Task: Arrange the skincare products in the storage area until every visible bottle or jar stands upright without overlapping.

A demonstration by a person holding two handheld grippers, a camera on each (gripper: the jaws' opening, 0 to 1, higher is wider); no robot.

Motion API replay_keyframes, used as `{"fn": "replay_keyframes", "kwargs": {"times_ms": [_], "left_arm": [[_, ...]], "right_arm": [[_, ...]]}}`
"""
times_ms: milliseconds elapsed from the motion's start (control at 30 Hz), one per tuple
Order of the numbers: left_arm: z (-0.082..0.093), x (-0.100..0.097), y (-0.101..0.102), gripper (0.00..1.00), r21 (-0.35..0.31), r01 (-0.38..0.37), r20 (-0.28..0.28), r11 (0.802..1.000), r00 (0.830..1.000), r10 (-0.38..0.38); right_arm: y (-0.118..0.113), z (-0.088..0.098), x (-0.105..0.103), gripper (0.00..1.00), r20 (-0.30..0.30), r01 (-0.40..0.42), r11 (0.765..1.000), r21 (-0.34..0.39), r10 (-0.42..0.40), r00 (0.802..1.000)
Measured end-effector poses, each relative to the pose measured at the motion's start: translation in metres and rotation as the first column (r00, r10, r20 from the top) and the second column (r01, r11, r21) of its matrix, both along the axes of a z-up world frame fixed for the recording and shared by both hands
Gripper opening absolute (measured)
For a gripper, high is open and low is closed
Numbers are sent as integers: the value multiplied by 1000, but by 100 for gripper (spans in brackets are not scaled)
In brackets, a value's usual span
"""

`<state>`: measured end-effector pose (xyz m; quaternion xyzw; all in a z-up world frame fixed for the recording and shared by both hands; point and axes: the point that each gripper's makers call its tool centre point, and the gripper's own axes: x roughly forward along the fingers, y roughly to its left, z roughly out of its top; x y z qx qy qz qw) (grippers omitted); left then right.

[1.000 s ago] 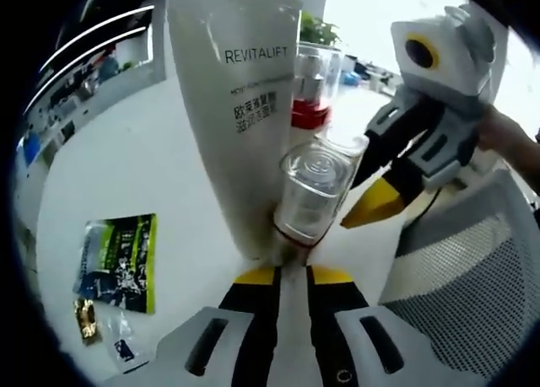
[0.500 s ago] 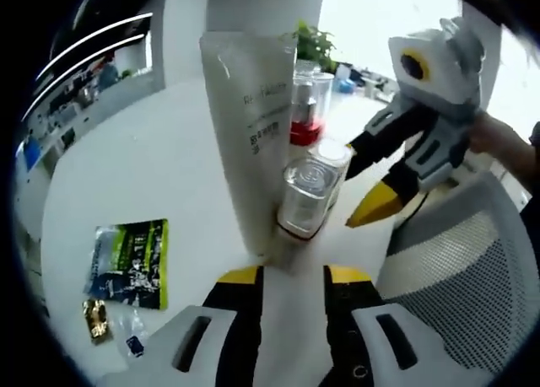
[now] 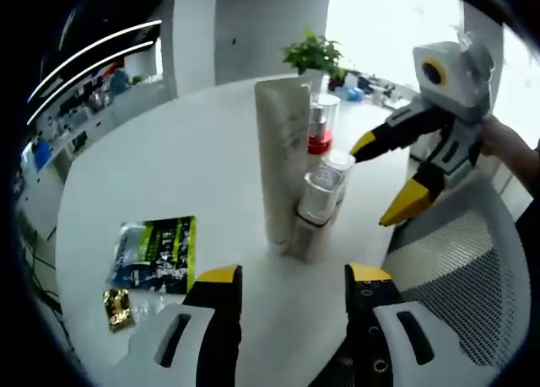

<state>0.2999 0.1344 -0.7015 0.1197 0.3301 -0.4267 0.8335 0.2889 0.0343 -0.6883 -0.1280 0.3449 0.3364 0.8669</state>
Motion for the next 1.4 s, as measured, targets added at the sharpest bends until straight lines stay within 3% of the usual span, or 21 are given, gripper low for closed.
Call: {"fn": "replay_keyframes", "kwargs": {"times_ms": [133, 267, 767, 867, 967, 1133, 1267, 1400], "left_arm": [[7, -1, 9, 53, -10, -30, 12, 1000, 999, 30], [10, -3, 19, 64, -19, -63, -1, 998, 998, 63], [12, -11, 43, 90, 17, -124, -27, 992, 992, 125], [14, -13, 47, 89, 23, -117, -20, 993, 993, 117], [15, -13, 50, 97, 24, -114, -21, 993, 993, 114], [18, -12, 54, 97, 23, -100, -12, 995, 995, 100], [21, -12, 55, 97, 2, -100, -13, 995, 995, 100], [20, -9, 61, 97, 4, -112, 0, 994, 994, 112]], "right_arm": [[4, 6, -1, 62, 12, -1, 1000, 13, 1, 1000], [6, 13, 0, 67, 31, 14, 1000, 15, -15, 999], [9, 22, -7, 99, 14, 9, 1000, 13, -9, 1000], [9, 27, -7, 99, 18, 18, 999, 33, -19, 1000], [9, 28, -8, 99, 13, 16, 1000, 18, -17, 1000], [9, 36, -5, 99, 24, 7, 1000, 10, -8, 1000], [8, 41, -2, 99, 24, -21, 998, -65, 22, 999], [13, 51, 1, 99, 31, -47, 997, -58, 49, 998]]}}
